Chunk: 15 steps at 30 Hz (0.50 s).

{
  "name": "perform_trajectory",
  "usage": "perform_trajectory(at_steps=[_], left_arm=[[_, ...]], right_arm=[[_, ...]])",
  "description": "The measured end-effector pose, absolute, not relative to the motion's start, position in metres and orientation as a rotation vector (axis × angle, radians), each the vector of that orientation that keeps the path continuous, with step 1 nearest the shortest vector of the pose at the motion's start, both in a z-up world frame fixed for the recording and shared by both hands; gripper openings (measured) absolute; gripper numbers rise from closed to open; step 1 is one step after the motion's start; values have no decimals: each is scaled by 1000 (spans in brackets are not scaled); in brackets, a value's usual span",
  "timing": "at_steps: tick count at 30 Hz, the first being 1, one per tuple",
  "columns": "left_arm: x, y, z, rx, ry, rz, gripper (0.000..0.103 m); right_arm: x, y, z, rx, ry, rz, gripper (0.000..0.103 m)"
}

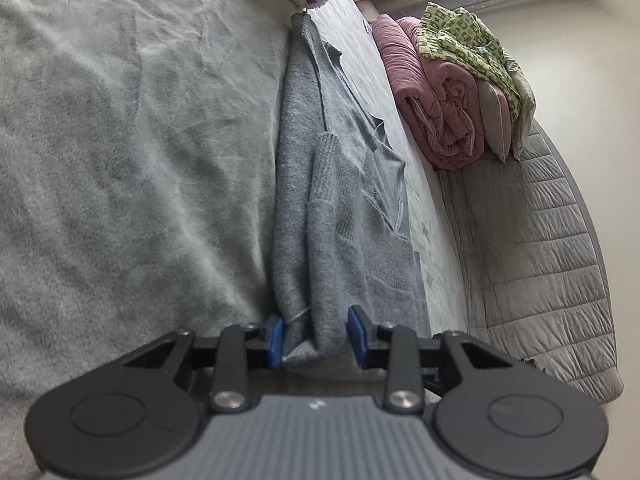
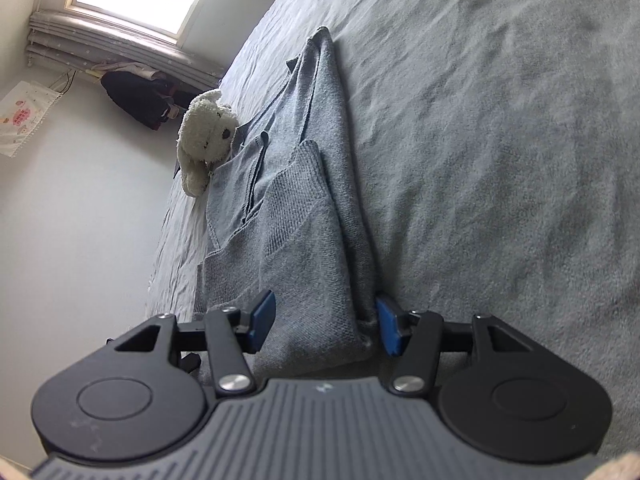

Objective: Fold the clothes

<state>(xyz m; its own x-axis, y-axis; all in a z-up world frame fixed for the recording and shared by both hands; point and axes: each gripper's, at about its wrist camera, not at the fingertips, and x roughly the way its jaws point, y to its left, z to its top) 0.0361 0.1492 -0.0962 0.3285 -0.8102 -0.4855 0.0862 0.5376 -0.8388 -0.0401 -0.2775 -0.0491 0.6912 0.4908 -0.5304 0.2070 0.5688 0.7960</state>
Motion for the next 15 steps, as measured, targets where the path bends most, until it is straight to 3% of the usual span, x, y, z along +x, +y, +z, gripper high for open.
perform_trajectory(at_steps=[3,7,15], left_arm=[[37,148,-103,-843,1069,-675,22],[32,147,-101,-839,1034,-665,14],[20,158,-103,-995,1025,-639,11]], right_arm=[[-39,-272,-49,960,790,196,57],[-39,-264,-54,953,747,193,31],[-49,-274,-48,1120,695,224,20]])
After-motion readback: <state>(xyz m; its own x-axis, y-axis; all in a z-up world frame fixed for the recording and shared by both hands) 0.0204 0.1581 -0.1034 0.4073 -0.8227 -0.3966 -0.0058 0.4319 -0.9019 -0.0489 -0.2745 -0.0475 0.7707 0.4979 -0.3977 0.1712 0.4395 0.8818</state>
